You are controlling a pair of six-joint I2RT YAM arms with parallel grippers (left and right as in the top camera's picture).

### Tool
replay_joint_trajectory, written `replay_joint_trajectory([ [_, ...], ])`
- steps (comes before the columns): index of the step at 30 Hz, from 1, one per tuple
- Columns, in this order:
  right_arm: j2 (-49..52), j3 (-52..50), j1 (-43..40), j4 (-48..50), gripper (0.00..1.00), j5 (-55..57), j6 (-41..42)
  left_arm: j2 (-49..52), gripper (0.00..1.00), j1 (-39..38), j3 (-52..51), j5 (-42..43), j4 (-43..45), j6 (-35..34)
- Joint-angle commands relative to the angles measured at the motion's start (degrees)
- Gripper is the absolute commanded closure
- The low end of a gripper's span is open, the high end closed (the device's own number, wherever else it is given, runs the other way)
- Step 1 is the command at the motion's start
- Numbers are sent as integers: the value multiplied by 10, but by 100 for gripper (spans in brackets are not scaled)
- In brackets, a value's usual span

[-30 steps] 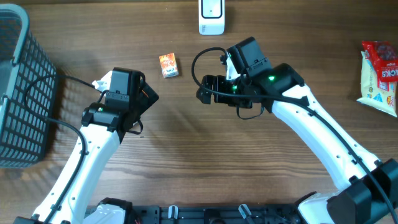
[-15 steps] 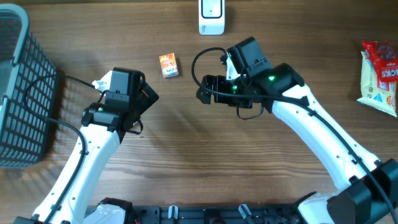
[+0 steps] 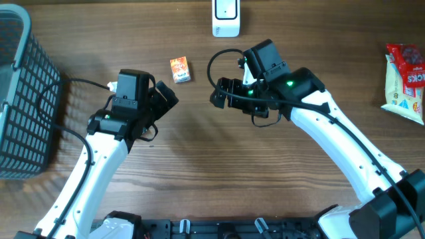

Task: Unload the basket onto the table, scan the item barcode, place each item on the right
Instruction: 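Grasp the teal Play tissue pack with the left gripper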

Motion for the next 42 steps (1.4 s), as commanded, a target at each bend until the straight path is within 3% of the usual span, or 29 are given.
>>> replay_joint_trajectory([
  [1, -10, -2, 2, 3, 0, 13, 93, 2, 0, 5, -2, -109, -31, 30],
  [4, -10, -2, 2, 3, 0, 36, 90, 3, 0, 14, -2, -201, -79, 28],
  [10, -10, -2, 2, 3, 0, 92, 89, 14, 0, 51, -7, -239, -178, -39],
  [22, -10, -2, 1, -2, 1, 91, 55, 111, 0, 69, -18, -215, -118, -44],
  [27, -10, -2, 1, -6, 0, 91, 37, 185, 1, 69, -18, -151, -66, 12],
  [30, -10, -2, 1, -14, 0, 91, 27, 209, 13, 69, -18, -111, -53, 35],
  [32, -10, -2, 1, -17, 0, 91, 28, 214, 34, 69, -18, -107, -54, 39],
  [37, -10, -2, 1, -16, 0, 91, 28, 213, 64, 69, -18, -103, -56, 68],
  [42, -10, -2, 1, -16, 1, 91, 28, 208, 85, 69, -17, -97, -63, 76],
])
